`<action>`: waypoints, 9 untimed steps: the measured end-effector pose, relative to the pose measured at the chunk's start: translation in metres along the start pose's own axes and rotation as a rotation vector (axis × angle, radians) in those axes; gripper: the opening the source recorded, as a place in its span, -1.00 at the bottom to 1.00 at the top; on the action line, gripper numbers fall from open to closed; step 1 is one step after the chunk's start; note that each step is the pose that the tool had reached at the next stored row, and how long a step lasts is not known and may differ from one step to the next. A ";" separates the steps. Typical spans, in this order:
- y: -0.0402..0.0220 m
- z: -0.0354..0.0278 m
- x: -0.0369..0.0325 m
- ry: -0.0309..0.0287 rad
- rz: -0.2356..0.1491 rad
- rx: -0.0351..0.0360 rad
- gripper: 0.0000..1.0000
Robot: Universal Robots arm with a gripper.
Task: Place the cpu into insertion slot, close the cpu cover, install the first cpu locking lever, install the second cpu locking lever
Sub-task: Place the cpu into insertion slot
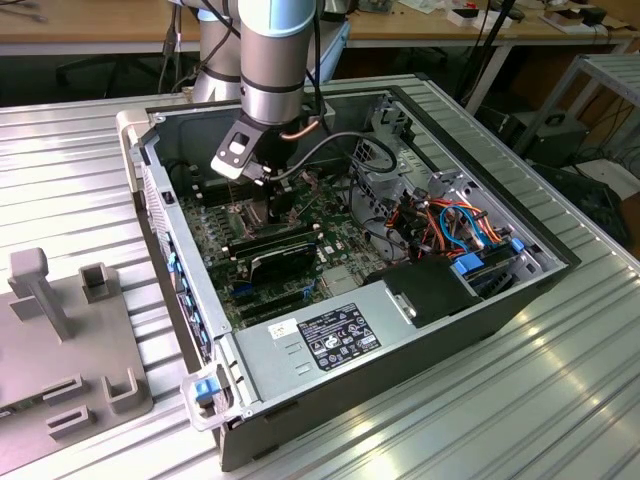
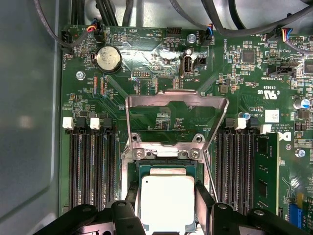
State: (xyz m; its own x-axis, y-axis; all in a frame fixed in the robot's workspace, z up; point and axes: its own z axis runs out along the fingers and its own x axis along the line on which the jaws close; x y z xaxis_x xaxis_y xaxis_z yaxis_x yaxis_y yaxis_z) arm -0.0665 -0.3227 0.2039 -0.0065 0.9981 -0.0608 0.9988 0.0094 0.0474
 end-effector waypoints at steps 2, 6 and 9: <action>-0.0001 0.0022 0.0001 -0.0002 0.000 0.0001 0.09; -0.0020 0.0026 0.0001 -0.0002 0.000 0.0001 0.09; -0.0024 0.0034 -0.0002 -0.0004 0.000 0.0003 0.09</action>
State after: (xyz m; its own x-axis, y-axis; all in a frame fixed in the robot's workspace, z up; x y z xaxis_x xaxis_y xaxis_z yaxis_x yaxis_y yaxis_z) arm -0.0688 -0.3231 0.2005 -0.0064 0.9981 -0.0611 0.9988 0.0093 0.0471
